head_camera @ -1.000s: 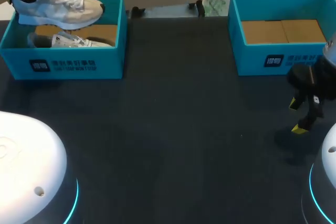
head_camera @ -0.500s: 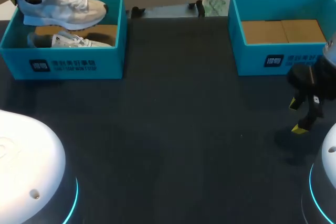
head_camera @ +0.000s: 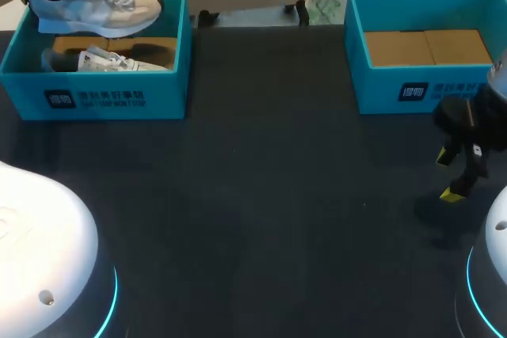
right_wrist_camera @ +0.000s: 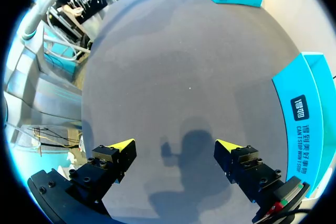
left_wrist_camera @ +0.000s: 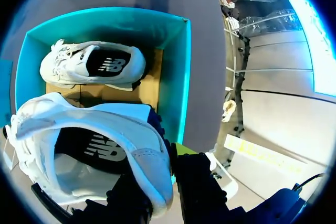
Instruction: Take the shoe out of the shoebox, open the shoe tongue, remove and reinsert the insole, then place the shoe into the shoebox
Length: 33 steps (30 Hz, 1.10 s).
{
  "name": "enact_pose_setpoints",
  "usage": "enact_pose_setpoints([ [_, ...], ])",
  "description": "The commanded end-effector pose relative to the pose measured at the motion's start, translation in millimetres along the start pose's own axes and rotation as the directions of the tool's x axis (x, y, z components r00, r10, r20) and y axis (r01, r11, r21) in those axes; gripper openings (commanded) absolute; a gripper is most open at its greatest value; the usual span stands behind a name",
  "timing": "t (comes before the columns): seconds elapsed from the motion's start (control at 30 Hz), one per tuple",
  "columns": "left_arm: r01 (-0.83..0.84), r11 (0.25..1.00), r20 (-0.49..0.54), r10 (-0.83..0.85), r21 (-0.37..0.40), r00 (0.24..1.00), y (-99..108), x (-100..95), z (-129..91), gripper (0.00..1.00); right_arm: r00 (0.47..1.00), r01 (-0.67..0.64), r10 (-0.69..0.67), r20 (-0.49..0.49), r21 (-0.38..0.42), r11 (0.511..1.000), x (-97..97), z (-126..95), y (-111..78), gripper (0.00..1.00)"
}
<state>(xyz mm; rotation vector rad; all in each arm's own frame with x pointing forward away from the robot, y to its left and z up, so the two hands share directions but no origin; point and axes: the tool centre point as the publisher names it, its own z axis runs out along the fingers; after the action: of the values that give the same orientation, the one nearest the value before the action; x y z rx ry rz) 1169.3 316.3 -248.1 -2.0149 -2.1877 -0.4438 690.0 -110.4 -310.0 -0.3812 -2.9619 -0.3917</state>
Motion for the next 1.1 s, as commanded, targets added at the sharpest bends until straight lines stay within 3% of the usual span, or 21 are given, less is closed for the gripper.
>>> enact_pose_setpoints([
  [0.03, -0.006, 1.000, 0.000, 0.006, 0.010, 1.000, 8.9, -4.9, 4.4, 0.00, 1.000, 0.000, 0.000, 0.001, 0.000, 1.000, 0.7, 0.2, -0.4, 1.00],
  [0.33, 0.011, 1.000, -0.010, -0.011, 0.011, 1.000, 31.4, -13.6, 19.8, 0.00, 1.000, 0.000, 0.000, 0.001, 0.000, 1.000, 0.7, 0.2, -0.4, 1.00],
  [1.1, -0.020, 1.000, -0.007, 0.020, 0.015, 1.000, 19.9, -29.6, 58.0, 0.00, 1.000, 0.000, 0.000, 0.001, 0.000, 1.000, 0.7, 0.2, -0.4, 1.00],
])
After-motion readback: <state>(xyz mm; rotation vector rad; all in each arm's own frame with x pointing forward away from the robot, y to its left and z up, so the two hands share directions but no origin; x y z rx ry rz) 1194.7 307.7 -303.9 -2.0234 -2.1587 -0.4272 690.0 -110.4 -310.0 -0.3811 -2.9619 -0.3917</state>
